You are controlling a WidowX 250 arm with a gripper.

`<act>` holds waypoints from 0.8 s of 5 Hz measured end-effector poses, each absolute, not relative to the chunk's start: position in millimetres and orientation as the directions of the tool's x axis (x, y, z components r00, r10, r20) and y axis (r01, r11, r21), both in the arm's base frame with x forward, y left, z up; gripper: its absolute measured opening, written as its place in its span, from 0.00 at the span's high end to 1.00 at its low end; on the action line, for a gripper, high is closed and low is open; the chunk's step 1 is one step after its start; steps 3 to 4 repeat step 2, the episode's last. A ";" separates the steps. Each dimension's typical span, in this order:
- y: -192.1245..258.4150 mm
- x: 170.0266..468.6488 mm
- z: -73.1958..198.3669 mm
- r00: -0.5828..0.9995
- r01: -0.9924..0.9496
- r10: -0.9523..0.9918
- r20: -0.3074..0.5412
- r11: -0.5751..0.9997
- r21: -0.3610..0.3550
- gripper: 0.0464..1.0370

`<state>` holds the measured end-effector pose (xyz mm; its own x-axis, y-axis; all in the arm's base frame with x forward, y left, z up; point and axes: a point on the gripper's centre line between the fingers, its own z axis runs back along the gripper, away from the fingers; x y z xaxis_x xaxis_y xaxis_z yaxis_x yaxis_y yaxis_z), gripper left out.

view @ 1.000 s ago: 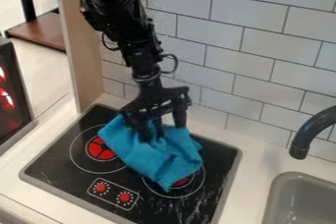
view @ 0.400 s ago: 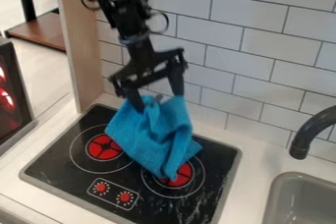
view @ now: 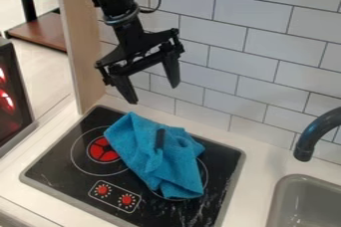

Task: Fold the cloth from bottom to the top

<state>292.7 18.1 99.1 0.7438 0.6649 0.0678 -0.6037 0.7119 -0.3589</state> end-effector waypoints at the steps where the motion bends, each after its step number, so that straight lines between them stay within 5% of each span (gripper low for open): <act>1: 23.3 284.5 103.3 0.749 -0.602 0.660 0.059 0.715 -0.355 0.04; 4: 24.2 284.4 103.3 0.750 -0.601 0.659 0.061 0.716 -0.355 0.04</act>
